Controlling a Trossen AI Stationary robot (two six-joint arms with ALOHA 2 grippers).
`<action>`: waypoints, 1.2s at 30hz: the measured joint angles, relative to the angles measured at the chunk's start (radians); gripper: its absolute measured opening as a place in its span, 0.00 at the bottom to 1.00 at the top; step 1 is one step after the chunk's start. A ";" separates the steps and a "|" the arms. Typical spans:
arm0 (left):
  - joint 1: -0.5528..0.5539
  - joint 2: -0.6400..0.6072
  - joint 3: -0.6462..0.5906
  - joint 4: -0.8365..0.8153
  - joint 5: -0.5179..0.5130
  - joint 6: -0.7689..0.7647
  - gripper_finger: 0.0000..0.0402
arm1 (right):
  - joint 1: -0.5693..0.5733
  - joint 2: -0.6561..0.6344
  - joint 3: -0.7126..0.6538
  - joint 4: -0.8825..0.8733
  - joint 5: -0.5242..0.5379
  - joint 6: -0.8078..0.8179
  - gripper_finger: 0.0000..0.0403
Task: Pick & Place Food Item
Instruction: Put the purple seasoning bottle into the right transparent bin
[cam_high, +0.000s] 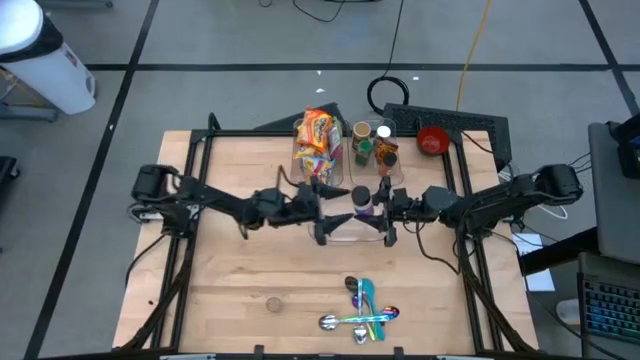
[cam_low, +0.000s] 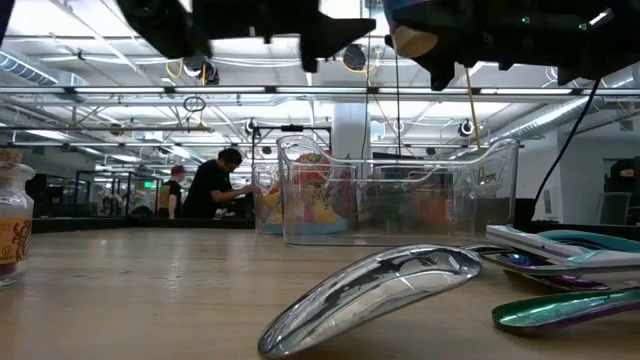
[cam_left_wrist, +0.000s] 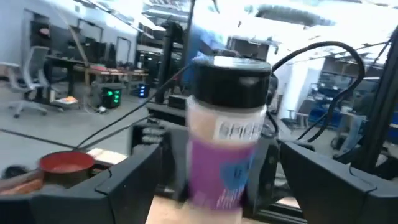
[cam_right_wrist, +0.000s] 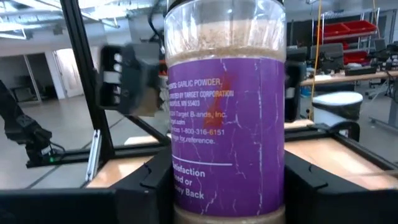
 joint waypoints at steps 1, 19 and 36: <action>0.003 0.021 0.023 0.000 0.013 0.005 0.82 | 0.000 0.006 0.000 0.000 0.000 0.000 0.42; 0.002 0.182 0.291 -0.233 0.042 0.135 0.60 | 0.003 0.025 0.000 -0.020 -0.007 -0.046 0.42; -0.025 -0.055 0.290 -0.695 -0.017 0.225 0.37 | 0.002 -0.025 -0.001 -0.297 0.001 -0.008 0.71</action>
